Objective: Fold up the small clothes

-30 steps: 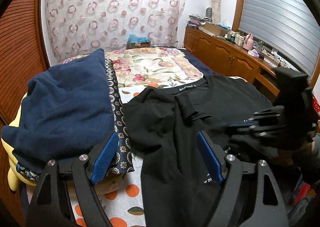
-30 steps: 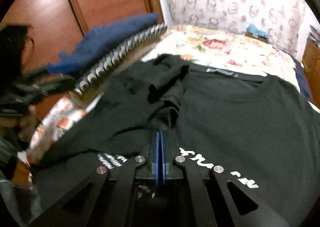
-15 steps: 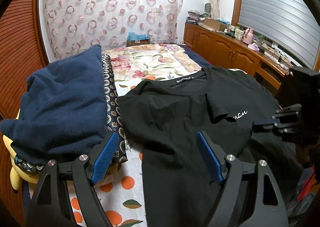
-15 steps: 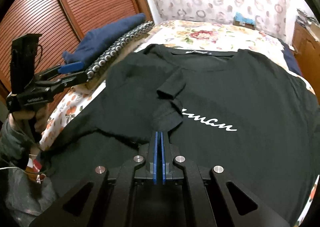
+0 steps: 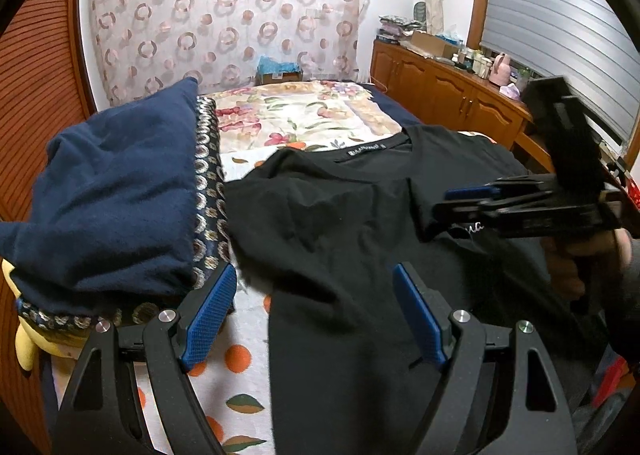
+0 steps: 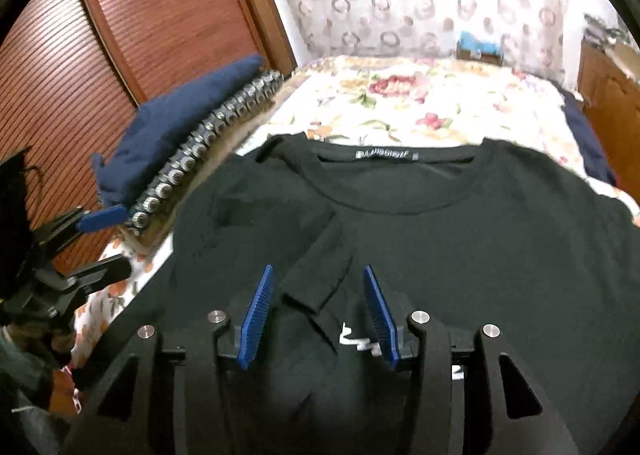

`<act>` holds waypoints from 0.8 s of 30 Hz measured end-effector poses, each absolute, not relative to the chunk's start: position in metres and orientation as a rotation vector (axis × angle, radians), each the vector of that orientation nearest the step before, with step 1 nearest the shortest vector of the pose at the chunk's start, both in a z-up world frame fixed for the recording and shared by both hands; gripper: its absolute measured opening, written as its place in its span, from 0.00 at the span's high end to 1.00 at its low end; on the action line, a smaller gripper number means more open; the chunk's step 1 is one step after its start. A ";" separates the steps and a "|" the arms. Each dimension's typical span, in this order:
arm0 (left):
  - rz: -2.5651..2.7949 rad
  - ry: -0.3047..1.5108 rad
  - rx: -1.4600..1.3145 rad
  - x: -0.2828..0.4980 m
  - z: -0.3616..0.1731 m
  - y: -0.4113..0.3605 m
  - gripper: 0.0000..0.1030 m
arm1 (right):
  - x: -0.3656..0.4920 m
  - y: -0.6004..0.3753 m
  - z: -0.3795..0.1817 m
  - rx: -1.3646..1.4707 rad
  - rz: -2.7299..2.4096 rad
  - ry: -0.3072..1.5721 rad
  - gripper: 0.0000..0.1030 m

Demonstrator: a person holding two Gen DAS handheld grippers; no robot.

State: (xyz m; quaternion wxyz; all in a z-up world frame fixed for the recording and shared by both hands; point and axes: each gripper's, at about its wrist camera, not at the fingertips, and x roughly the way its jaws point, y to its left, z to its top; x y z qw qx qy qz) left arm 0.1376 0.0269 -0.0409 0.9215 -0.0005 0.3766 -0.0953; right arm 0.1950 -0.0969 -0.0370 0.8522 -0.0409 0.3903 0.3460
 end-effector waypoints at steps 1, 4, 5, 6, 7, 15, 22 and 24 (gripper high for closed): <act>-0.196 0.779 -0.001 0.137 -0.043 0.025 0.21 | 0.200 -0.096 -0.043 -0.079 0.732 0.843 0.54; -0.209 0.808 0.002 0.137 -0.055 0.020 0.21 | 0.204 -0.096 -0.050 -0.079 0.754 0.851 0.74; -0.210 0.814 0.003 0.137 -0.058 0.018 0.21 | 0.204 -0.097 -0.049 -0.082 0.760 0.844 0.82; -0.213 0.821 0.003 0.137 -0.061 0.017 0.21 | 0.204 -0.099 -0.048 -0.084 0.765 0.835 0.86; -0.217 0.833 0.001 0.137 -0.066 0.015 0.21 | 0.209 -0.099 -0.045 -0.085 0.764 0.829 0.87; -0.214 0.898 -0.007 0.142 -0.087 0.010 0.21 | 0.226 -0.118 -0.016 -0.115 0.635 0.747 0.94; -0.206 0.905 0.031 0.142 -0.088 0.002 0.17 | 0.238 -0.132 -0.023 -0.110 0.459 0.726 0.71; -0.201 0.915 0.063 0.144 -0.090 -0.004 0.09 | 0.240 -0.134 -0.024 -0.082 0.473 0.730 0.62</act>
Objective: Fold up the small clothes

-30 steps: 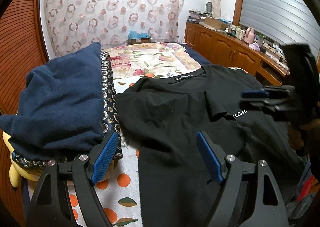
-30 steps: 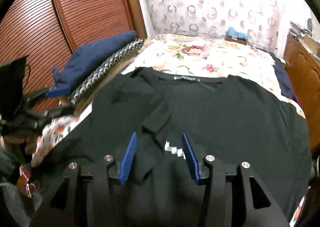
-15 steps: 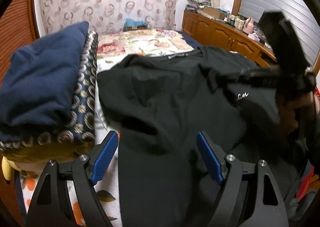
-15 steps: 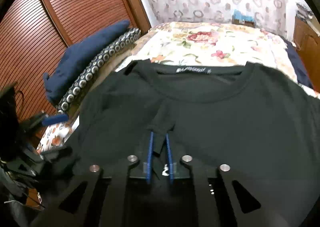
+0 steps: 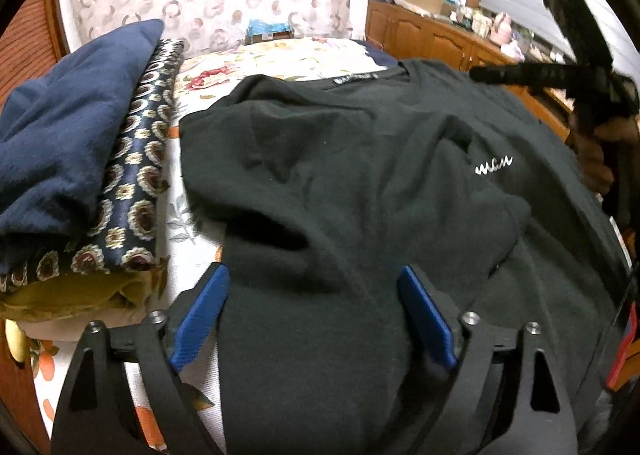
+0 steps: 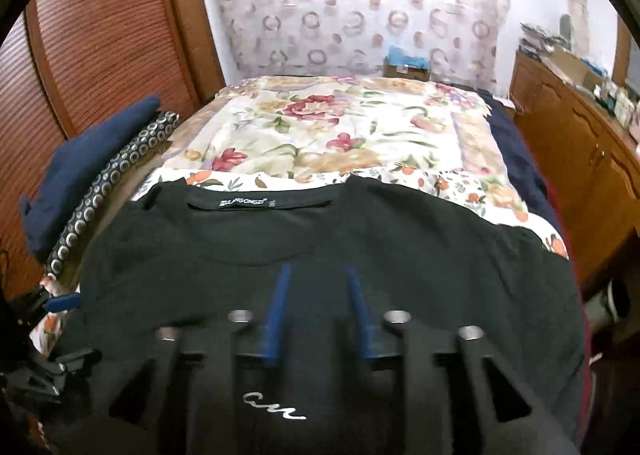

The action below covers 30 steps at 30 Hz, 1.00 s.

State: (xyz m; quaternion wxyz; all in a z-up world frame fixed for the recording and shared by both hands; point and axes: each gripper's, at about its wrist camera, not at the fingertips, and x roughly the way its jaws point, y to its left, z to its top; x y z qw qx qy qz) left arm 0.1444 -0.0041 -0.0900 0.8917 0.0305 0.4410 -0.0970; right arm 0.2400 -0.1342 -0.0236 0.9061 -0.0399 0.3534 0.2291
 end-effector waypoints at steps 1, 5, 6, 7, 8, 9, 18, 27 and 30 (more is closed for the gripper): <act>-0.190 0.924 0.087 0.146 -0.092 -0.008 0.06 | 0.237 -0.136 -0.024 -0.079 0.482 0.730 0.60; -0.179 0.942 0.056 0.150 -0.094 -0.004 0.00 | 0.227 -0.147 -0.022 -0.093 0.469 0.724 0.46; -0.177 0.942 0.061 0.150 -0.094 -0.004 0.00 | 0.223 -0.152 -0.026 -0.092 0.459 0.730 0.43; -0.177 0.941 0.061 0.151 -0.094 -0.004 0.00 | 0.218 -0.158 -0.020 -0.091 0.451 0.735 0.43; -0.177 0.941 0.062 0.151 -0.094 -0.005 0.00 | 0.210 -0.166 -0.019 -0.091 0.440 0.738 0.43; -0.178 0.941 0.062 0.151 -0.094 -0.005 0.00 | 0.206 -0.173 -0.019 -0.090 0.424 0.742 0.43; -0.180 0.940 0.061 0.150 -0.094 -0.005 0.00 | 0.173 -0.268 -0.021 -0.039 0.180 0.767 0.43; -0.182 0.946 0.063 0.151 -0.095 -0.004 0.00 | 0.175 -0.324 -0.035 0.084 0.039 0.806 0.43; -0.189 0.966 0.063 0.155 -0.095 -0.003 0.00 | 0.192 -0.320 -0.044 0.156 0.064 0.822 0.43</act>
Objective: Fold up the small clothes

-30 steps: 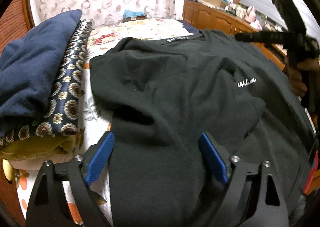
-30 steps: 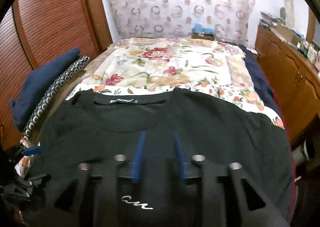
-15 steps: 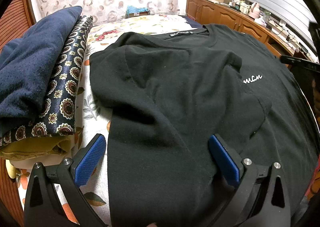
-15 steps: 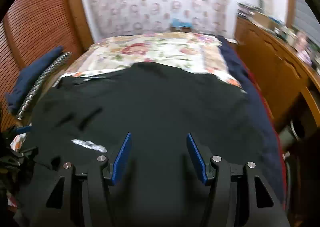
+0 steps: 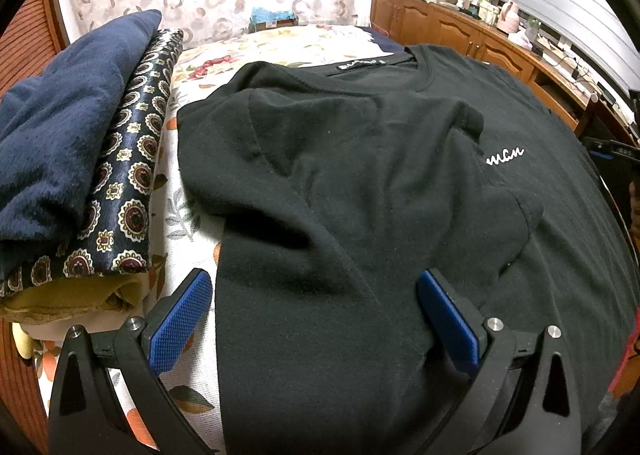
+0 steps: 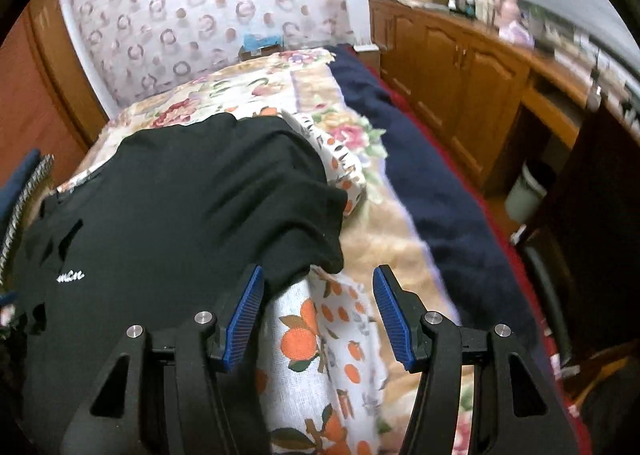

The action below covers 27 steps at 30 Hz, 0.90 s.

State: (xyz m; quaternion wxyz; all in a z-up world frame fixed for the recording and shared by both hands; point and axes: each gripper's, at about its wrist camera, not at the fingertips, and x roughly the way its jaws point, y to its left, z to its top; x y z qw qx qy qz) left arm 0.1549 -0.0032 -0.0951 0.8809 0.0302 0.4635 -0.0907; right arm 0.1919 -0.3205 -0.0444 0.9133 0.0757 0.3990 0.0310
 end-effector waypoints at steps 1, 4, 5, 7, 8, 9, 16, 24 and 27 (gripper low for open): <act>-0.192 0.972 0.055 0.159 -0.094 -0.001 0.00 | 0.192 -0.326 -0.044 0.173 0.074 0.825 0.43; -0.224 0.938 0.001 0.164 -0.082 0.002 0.00 | 0.206 -0.339 -0.045 0.219 0.113 0.830 0.45; -0.232 0.919 -0.010 0.163 -0.077 0.004 0.00 | 0.209 -0.341 -0.046 0.224 0.116 0.830 0.45; -0.249 0.885 -0.027 0.162 -0.067 0.004 0.00 | 0.215 -0.352 -0.049 0.242 0.131 0.828 0.46; -0.253 0.873 -0.035 0.163 -0.063 0.004 0.00 | 0.211 -0.354 -0.049 0.251 0.139 0.827 0.49; -0.256 0.866 -0.041 0.164 -0.060 0.004 0.00 | 0.211 -0.356 -0.049 0.260 0.146 0.829 0.54; -0.267 0.839 -0.042 0.170 -0.050 -0.003 0.00 | 0.204 -0.356 -0.050 0.202 0.138 0.797 0.93; -0.256 0.856 -0.052 0.170 -0.062 -0.003 0.00 | 0.177 -0.336 -0.017 0.132 0.208 0.689 0.97; -0.259 0.853 -0.058 0.169 -0.061 -0.004 0.00 | 0.164 -0.321 -0.002 0.106 0.266 0.647 0.97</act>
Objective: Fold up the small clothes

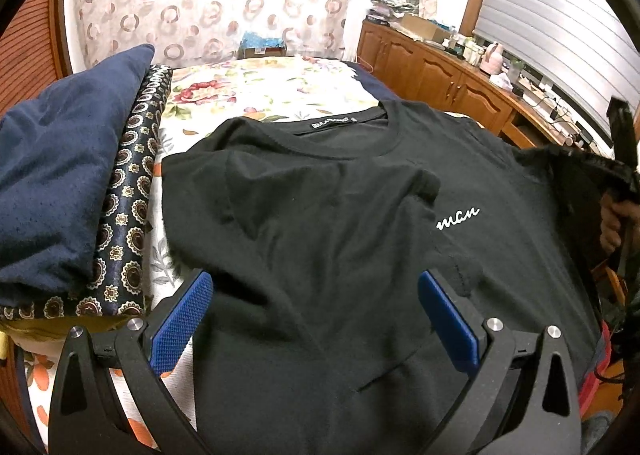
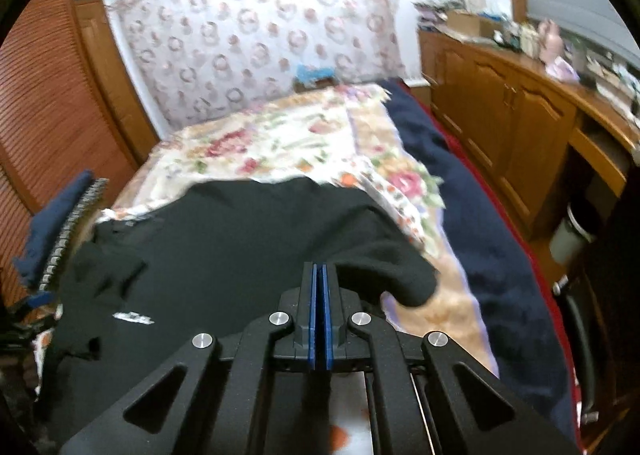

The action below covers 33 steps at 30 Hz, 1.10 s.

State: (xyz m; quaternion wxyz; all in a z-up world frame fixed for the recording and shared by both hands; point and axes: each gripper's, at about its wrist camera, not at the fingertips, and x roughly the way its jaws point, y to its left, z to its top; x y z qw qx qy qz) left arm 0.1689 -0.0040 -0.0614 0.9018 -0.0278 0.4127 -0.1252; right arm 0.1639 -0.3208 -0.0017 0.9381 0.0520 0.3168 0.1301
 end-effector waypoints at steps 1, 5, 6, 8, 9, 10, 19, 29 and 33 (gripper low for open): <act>-0.260 0.851 -0.058 0.169 -0.060 -0.004 0.00 | 0.161 -0.316 0.001 0.096 0.283 0.638 0.97; -0.268 0.832 -0.061 0.168 -0.054 -0.004 0.00 | 0.148 -0.285 -0.001 0.046 0.388 0.649 0.97; -0.269 0.825 -0.061 0.168 -0.052 -0.005 0.00 | 0.146 -0.278 -0.006 0.032 0.415 0.663 0.97; -0.271 0.819 -0.061 0.168 -0.051 -0.006 0.00 | 0.141 -0.263 -0.024 0.008 0.457 0.707 0.97; -0.272 0.818 -0.061 0.168 -0.051 -0.006 0.00 | 0.140 -0.259 -0.032 0.003 0.466 0.729 0.97; -0.274 0.820 -0.062 0.168 -0.052 -0.007 0.00 | 0.138 -0.255 -0.044 -0.006 0.472 0.758 0.97; -0.283 0.827 -0.062 0.168 -0.055 -0.012 0.00 | 0.127 -0.273 -0.067 0.007 0.408 0.806 0.90; -0.292 0.821 -0.056 0.166 -0.056 -0.017 0.00 | 0.118 -0.297 -0.042 0.041 0.247 0.725 0.51; -0.293 0.816 -0.055 0.165 -0.055 -0.017 0.00 | 0.130 -0.291 -0.054 0.043 0.183 0.751 0.51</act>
